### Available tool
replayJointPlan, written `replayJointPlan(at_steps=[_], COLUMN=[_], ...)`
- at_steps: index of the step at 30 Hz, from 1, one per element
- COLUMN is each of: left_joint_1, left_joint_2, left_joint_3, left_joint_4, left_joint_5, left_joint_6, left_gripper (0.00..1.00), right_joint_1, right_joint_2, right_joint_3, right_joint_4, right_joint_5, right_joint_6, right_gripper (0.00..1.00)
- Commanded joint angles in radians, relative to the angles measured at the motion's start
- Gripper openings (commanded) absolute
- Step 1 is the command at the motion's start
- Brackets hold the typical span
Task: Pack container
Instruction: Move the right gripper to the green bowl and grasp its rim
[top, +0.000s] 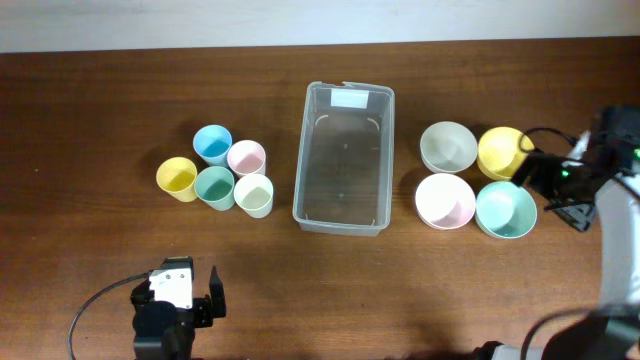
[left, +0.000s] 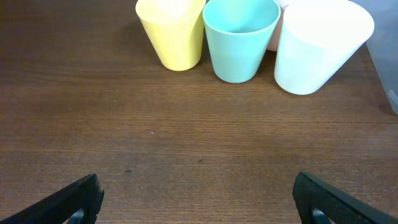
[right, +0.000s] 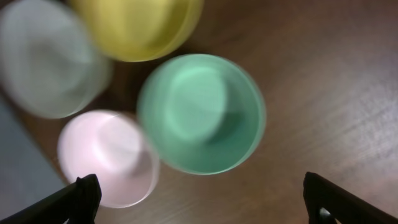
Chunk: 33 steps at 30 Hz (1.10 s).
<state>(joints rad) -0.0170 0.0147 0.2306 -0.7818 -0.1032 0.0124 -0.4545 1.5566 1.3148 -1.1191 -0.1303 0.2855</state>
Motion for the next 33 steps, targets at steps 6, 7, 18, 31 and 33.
replayJointPlan(at_steps=[6, 7, 18, 31, 33], left_joint_1=[-0.005, -0.005, -0.005, -0.005, -0.005], left_joint_2=[-0.010, -0.010, -0.010, -0.010, -0.010], left_joint_3=[-0.008, -0.008, -0.008, -0.008, -0.008], left_joint_4=[0.002, 0.002, 0.002, 0.002, 0.003], left_joint_5=[0.010, 0.010, 0.010, 0.010, 0.010], left_joint_6=[0.019, 0.019, 0.019, 0.019, 0.019], left_gripper=[1.00, 1.00, 1.00, 1.00, 1.00], right_joint_1=[-0.108, -0.113, -0.138, -0.149, -0.149], right_joint_2=[0.175, 0.191, 0.237, 0.237, 0.228], right_joint_3=[0.008, 0.007, -0.182, -0.269, -0.268], right_joint_4=[0.004, 0.006, 0.227, 0.354, 0.344], right_joint_5=[-0.043, -0.044, -0.081, -0.174, -0.175], right_joint_6=[0.008, 0.008, 0.064, 0.069, 0.072], right_gripper=[0.98, 0.96, 0.86, 0.17, 0.08])
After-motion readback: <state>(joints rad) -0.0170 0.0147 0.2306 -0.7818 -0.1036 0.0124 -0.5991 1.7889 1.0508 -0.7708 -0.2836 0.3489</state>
